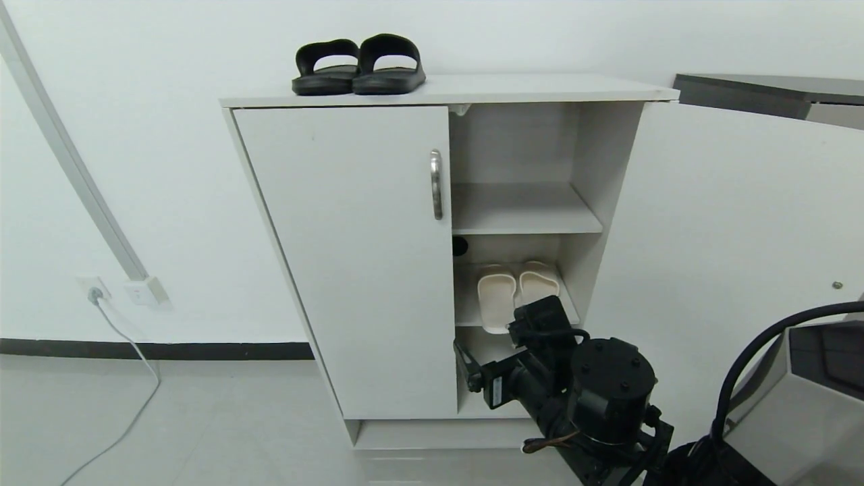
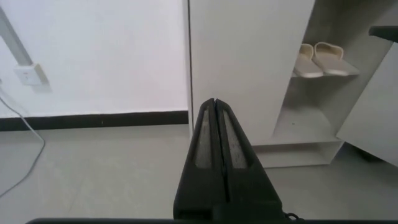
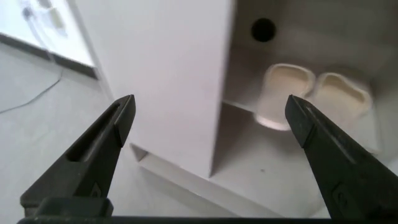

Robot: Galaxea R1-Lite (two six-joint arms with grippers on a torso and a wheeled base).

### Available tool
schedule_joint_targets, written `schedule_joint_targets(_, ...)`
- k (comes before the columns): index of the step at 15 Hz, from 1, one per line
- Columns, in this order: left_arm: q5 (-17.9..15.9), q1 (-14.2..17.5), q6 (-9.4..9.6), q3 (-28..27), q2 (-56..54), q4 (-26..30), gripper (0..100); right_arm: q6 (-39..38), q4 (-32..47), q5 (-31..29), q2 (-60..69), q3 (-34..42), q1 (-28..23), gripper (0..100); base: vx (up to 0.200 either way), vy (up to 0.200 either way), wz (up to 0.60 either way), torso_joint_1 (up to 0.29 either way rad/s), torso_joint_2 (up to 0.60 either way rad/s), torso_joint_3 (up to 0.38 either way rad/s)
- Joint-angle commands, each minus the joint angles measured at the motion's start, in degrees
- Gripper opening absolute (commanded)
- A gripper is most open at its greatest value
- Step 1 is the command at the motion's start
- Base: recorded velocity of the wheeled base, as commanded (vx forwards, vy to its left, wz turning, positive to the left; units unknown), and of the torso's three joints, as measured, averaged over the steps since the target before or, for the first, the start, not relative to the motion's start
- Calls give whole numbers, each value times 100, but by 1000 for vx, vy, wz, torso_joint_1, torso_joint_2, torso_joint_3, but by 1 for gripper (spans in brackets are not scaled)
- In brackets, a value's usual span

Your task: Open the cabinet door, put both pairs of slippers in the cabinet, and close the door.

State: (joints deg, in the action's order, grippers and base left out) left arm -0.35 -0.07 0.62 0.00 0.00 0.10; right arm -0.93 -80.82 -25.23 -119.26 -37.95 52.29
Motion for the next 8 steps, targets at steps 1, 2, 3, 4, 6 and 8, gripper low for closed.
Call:
schedule_joint_targets(1, 0, -1, -1, 0, 9, -1, 0, 5, 5, 1, -18, 16, 1, 100, 0, 200, 0, -2, 2, 7)
schedule_joint_targets(2, 0, -1, -1, 0, 9, -1, 0, 5, 5, 1, -18, 16, 1, 100, 0, 200, 0, 2, 2, 2)
schedule_joint_targets(3, 0, -1, -1, 0, 9, -1, 0, 5, -4, 1, -18, 16, 1, 100, 0, 200, 0, 2, 2, 2)
schedule_joint_targets(4, 0, -1, -1, 0, 9, -1, 0, 5, -4, 1, -18, 16, 1, 100, 0, 200, 0, -2, 2, 2)
schedule_joint_targets(6, 0, -1, -1, 0, 9, -1, 0, 93, -39, 54, -18, 68, 1, 100, 0, 200, 0, 0, 2, 2)
schedule_joint_targets(8, 0, -1, -1, 0, 9, -1, 0, 163, -48, 124, -18, 121, -34, 100, 0, 200, 0, -5, 2, 5)
